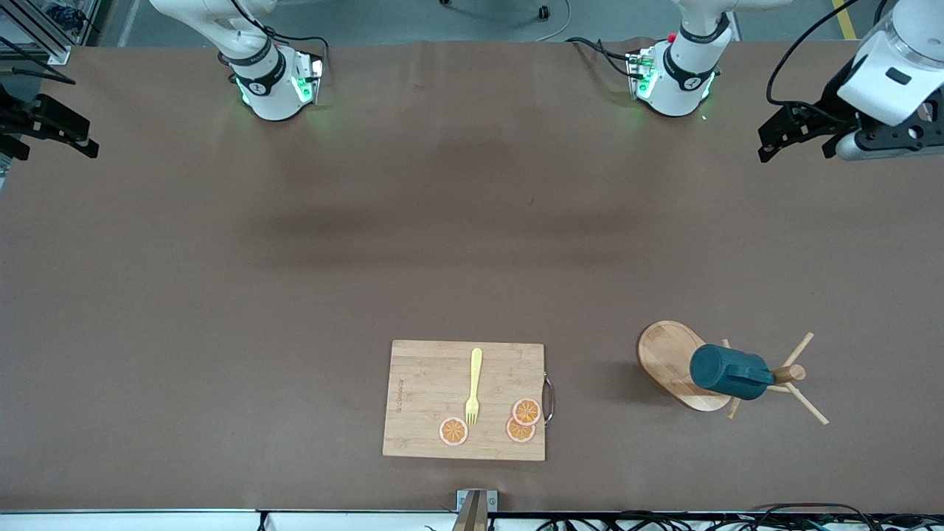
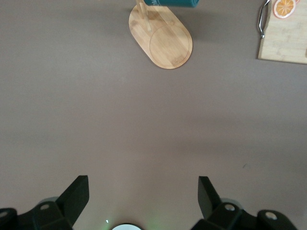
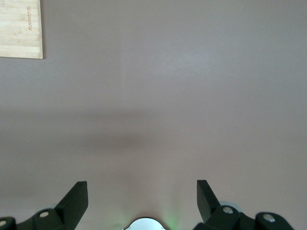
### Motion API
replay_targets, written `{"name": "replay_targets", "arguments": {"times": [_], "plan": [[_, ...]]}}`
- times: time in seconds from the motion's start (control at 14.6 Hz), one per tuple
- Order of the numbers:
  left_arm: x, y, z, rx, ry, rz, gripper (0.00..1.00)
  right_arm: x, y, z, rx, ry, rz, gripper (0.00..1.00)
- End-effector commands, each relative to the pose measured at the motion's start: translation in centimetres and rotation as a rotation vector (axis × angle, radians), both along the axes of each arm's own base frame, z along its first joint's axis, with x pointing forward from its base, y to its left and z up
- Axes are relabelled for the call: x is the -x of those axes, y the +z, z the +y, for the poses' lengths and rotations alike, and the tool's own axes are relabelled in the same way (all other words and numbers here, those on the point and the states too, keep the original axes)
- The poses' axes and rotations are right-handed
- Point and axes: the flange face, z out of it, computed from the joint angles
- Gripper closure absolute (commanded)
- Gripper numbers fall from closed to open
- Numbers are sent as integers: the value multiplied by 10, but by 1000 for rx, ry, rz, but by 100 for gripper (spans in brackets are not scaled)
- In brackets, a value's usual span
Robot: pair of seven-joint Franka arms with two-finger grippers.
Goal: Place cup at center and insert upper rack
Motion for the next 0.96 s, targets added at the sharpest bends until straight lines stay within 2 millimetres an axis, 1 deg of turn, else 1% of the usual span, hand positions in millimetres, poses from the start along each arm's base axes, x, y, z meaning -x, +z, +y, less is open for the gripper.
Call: {"name": "replay_targets", "arguments": {"times": [0.0,0.14,0.27,0.89], "plan": [[0,6,3,-13,-50,-16,0,8,2,-1,0,6,-8,0],[-10,15,6,-13,-43,-8,0,8,1,-1,0,5,-5,0],[-12,21,6,-13,-42,4,0,8,2,0,-2,2,-6,0],[-9,19,7,-23,-45,20,0,9,1,1,-39,0,0,0]]}}
